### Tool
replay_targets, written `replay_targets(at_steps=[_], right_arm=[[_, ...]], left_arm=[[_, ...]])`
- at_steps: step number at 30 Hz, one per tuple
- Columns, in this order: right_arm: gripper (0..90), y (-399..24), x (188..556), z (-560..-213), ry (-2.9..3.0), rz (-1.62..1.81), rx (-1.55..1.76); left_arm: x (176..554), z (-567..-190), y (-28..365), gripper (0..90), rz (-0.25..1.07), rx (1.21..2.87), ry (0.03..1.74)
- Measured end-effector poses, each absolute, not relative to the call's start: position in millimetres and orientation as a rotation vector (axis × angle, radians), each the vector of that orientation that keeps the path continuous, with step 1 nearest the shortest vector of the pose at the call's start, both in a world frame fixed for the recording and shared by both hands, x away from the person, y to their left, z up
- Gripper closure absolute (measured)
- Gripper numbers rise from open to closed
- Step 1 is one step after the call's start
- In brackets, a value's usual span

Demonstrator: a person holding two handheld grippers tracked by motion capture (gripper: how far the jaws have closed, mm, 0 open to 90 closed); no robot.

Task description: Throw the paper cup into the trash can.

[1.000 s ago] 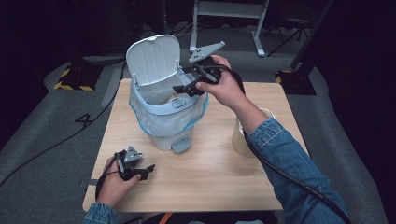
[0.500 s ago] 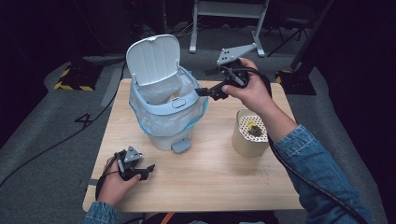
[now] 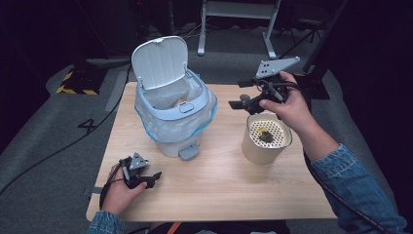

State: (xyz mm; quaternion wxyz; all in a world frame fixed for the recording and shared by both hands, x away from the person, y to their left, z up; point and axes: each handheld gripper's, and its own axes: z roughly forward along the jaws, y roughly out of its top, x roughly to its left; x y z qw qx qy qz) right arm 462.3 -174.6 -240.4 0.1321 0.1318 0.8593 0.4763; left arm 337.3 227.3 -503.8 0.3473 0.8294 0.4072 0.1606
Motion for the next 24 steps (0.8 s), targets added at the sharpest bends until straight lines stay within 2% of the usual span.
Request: replay_targets(at_steps=[24], right_arm=[[18.7,-284.9,419.6,-278.1,2.433,1.387,0.595]], left_arm=[[338.3,-503.8,227.4,29.2,0.417,2.147,1.057]])
